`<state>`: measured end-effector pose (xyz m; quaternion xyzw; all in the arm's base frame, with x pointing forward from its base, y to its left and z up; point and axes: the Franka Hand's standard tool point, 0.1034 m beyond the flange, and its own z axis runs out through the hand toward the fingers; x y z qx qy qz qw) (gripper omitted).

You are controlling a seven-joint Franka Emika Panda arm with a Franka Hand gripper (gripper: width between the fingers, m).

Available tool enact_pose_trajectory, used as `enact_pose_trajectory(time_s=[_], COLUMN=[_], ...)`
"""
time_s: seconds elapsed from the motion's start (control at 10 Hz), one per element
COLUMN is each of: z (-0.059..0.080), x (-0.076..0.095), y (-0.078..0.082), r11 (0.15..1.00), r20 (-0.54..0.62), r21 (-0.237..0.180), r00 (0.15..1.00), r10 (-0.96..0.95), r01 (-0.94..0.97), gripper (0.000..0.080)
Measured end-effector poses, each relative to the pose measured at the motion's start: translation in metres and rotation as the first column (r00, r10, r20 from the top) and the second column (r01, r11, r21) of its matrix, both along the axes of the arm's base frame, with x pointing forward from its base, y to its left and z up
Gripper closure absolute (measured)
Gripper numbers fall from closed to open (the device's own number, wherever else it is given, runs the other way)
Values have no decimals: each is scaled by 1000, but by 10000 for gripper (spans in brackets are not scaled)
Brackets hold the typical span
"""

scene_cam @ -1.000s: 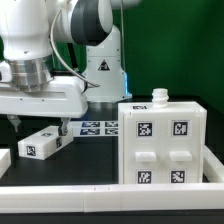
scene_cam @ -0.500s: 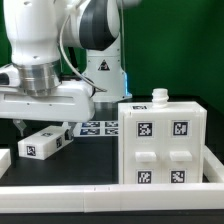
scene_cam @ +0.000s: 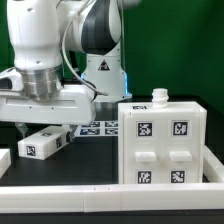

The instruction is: Assemble cabinet

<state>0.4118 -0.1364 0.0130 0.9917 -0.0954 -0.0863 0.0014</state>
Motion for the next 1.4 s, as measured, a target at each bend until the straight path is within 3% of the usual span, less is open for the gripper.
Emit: enact_pose_trajectory(time_s=[0.2,0.3,0.8,1.0,1.2,1.4], z=[0,0,2,37,67,74], x=[1,1,1,15,28,35], y=[2,2,6,33,52,61], r11=[1000,1000,1000,999,998,997], r20=[1,1,-10,-30,-1,18], r21=[1,1,7,47,61,60], r00=[1000,1000,1000,999,1000,999], r10=[12,12,7,13,24,39], r01=[-12,-12,-7,-12,-24,-40], gripper=[94,242,242,241,240,240])
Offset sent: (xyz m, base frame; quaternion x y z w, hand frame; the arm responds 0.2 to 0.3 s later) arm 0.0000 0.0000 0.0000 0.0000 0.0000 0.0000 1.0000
